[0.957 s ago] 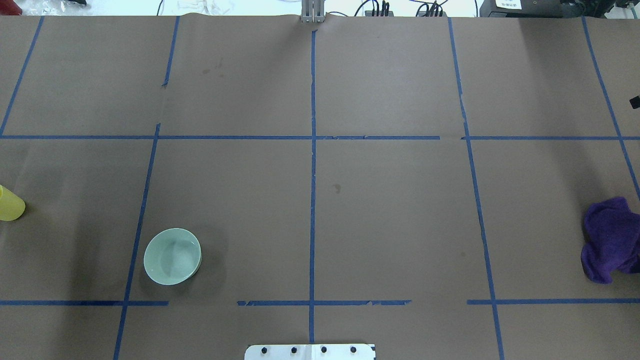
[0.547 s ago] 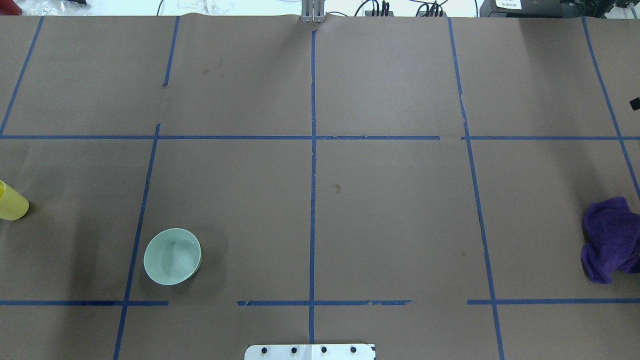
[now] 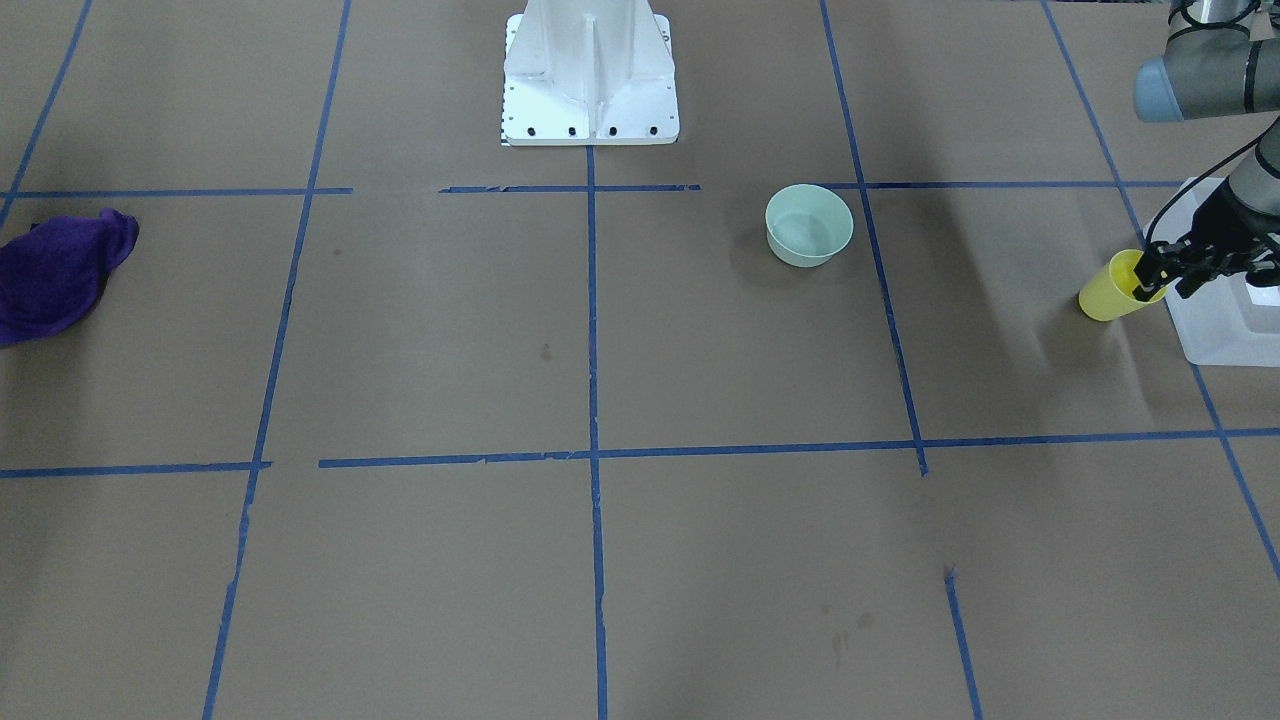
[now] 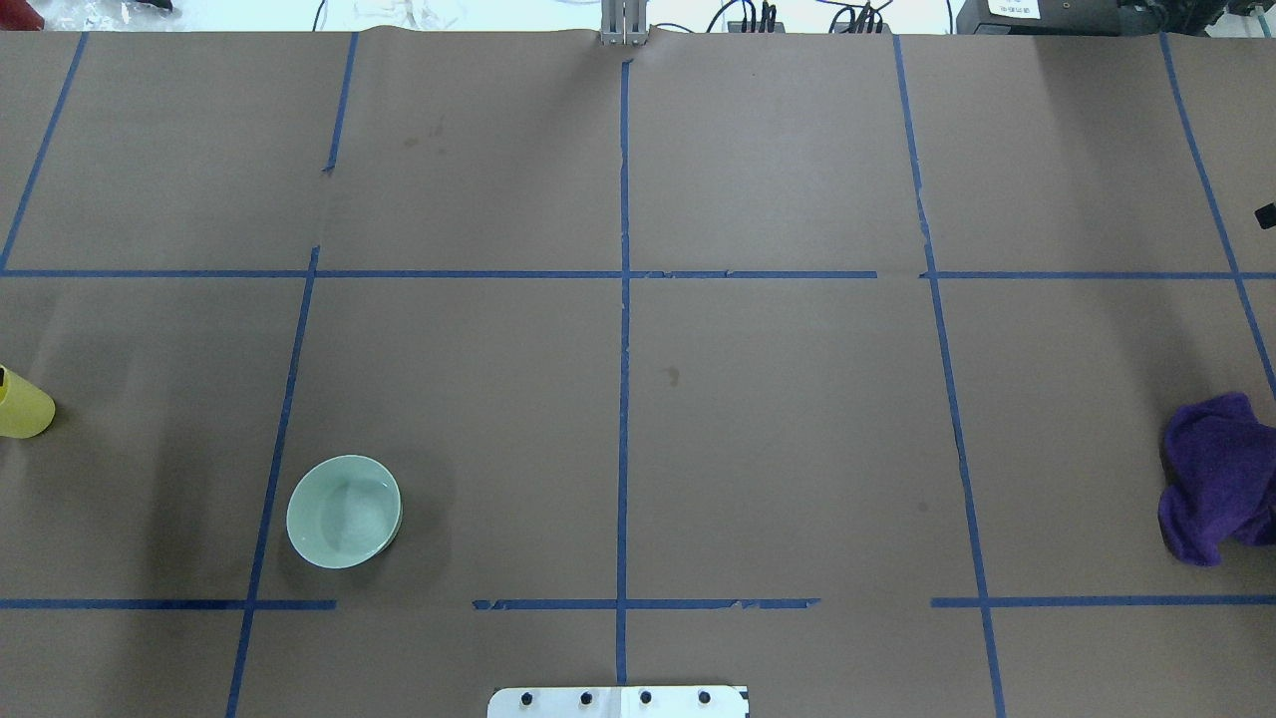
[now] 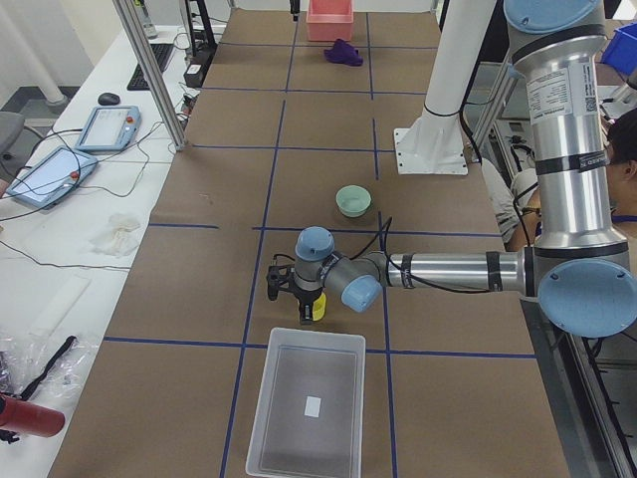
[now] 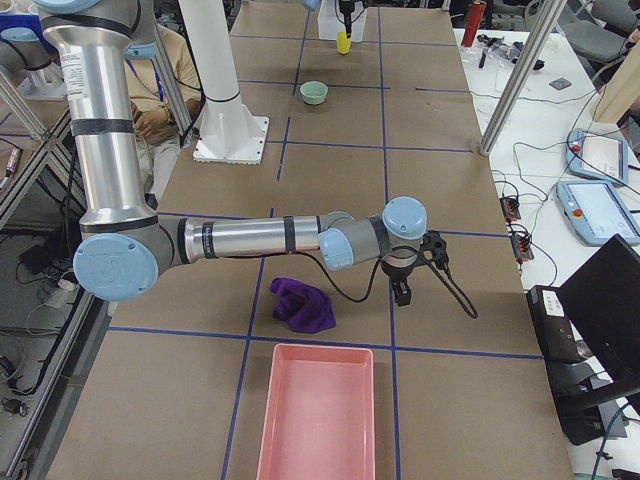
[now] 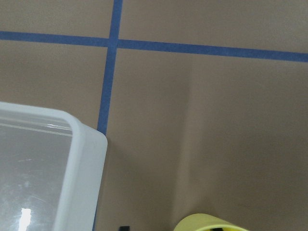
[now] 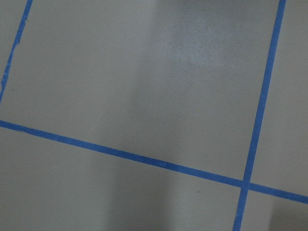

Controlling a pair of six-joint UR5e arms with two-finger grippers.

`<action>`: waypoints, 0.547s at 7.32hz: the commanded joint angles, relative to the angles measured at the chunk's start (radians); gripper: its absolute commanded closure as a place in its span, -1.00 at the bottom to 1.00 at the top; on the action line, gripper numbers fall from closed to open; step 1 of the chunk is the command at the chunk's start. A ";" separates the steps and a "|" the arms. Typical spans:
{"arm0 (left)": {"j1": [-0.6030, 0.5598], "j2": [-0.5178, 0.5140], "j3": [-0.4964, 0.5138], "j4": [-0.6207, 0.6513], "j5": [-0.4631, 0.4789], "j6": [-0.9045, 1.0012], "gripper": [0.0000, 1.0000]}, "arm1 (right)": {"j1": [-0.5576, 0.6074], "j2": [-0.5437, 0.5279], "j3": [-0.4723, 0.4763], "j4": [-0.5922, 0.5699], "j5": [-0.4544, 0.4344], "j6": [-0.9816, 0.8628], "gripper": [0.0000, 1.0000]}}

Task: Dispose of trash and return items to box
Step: 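Grasp the yellow cup with the left gripper and lower it into the clear box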

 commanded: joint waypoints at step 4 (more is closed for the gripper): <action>0.048 0.027 -0.014 0.000 0.001 -0.023 0.19 | 0.000 -0.005 0.000 -0.001 0.003 0.003 -1.00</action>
